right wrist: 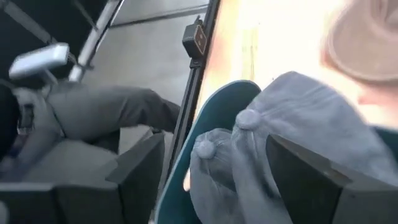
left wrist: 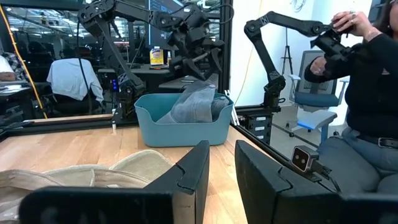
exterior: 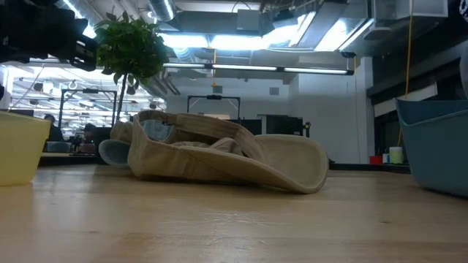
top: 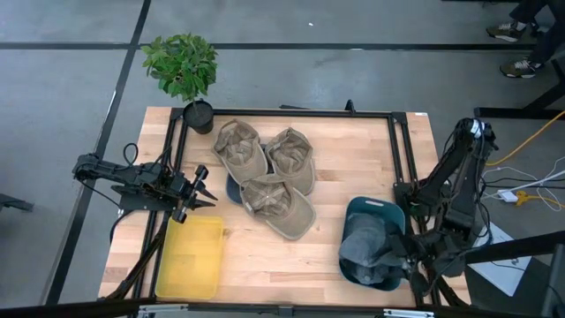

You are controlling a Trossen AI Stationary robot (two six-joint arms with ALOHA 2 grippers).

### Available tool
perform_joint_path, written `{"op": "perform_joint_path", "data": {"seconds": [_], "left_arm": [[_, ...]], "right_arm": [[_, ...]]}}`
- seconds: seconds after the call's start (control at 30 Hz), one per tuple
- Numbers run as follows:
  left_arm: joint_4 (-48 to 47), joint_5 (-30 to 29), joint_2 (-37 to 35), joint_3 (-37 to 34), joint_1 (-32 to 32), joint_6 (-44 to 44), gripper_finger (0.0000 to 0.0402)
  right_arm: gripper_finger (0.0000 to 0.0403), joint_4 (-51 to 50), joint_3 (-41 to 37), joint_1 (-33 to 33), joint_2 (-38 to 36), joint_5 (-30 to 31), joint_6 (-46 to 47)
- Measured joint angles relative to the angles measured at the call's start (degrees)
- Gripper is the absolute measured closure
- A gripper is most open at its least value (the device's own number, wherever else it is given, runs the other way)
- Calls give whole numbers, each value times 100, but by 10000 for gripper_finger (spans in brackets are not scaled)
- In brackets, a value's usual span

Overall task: Pick & Place hat
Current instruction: Put the right blue cap into the blue bin

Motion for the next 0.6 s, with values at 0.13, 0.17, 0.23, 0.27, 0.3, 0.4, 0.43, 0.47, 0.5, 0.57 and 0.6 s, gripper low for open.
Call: {"op": "perform_joint_path", "data": {"seconds": [0.13,0.17,0.23,0.27,0.3,0.4,0.43,0.47,0.5,0.57,0.6], "left_arm": [[-2,0,0,0,0,0,329],[-2,-1,1,0,0,0,329],[-2,0,0,0,0,0,329],[-2,0,0,0,0,1,329],[-1,0,2,0,0,1,329],[-2,0,1,0,0,1,329],[-2,-1,1,0,0,1,329],[-2,-2,0,0,0,-1,329],[-2,0,2,0,0,-1,329],[-2,0,0,0,0,2,329],[-1,-1,1,0,0,0,329]], "right_arm": [[139,-1443,608,2,-88,-178,-437],[145,-1814,719,2,-83,-194,-440],[164,-2455,884,2,-80,-319,-286],[178,-2686,921,2,-82,-407,-147],[193,-2878,925,0,-86,-538,35],[255,-3131,766,0,-77,-995,722],[278,-3108,667,0,-72,-1141,945],[302,-3039,563,0,-62,-1272,1138],[326,-2942,470,0,-46,-1385,1310],[369,-2649,279,0,-18,-1538,1619],[385,-2486,180,0,-1,-1606,1718]]}}
